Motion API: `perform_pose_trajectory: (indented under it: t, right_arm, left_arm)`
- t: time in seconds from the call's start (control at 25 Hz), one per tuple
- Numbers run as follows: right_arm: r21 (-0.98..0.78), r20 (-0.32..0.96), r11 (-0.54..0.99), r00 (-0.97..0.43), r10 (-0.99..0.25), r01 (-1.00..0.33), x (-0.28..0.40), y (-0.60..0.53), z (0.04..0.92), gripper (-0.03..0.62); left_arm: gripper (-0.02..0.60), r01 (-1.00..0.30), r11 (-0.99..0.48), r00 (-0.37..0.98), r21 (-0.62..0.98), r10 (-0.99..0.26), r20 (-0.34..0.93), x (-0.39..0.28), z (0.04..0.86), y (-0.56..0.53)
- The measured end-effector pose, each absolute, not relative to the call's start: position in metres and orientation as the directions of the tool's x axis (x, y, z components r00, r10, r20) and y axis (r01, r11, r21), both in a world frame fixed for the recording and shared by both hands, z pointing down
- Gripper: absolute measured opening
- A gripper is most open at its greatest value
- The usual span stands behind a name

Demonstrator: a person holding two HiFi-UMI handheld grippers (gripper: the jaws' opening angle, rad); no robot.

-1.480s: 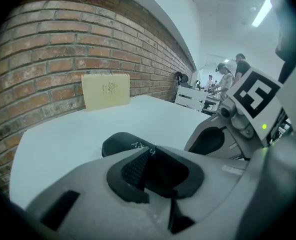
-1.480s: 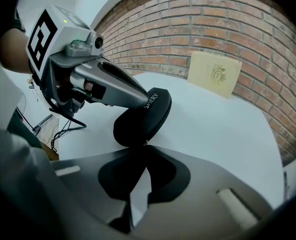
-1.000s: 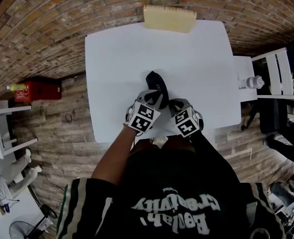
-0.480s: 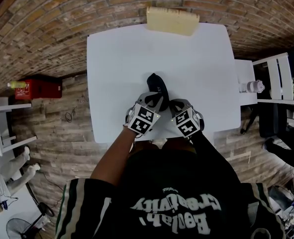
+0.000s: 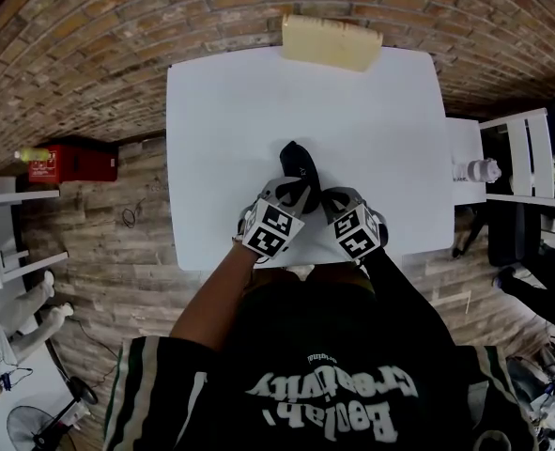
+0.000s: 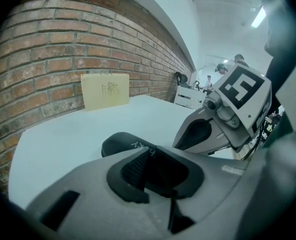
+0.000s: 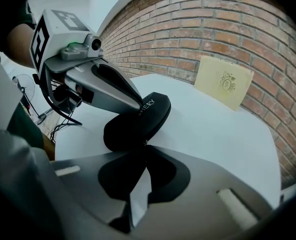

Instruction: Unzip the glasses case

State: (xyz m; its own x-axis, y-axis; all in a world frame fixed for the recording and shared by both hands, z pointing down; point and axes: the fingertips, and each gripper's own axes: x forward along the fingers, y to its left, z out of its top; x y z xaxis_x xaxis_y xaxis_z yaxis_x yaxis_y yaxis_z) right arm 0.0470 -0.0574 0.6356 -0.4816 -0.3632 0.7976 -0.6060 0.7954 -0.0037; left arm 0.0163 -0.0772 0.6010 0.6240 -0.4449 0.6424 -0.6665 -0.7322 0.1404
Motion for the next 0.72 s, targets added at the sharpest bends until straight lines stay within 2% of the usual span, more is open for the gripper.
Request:
perform_pose_trajectory:
  t: [0.72]
  right_arm:
    - [0.008, 0.800, 0.818, -0.487, -0.351, -0.576, 0.048, -0.074, 0.639, 0.015]
  left_arm:
    - [0.048, -0.667, -0.731, 0.628, 0.143, -0.449, 0.636, 0.020, 0.601, -0.079]
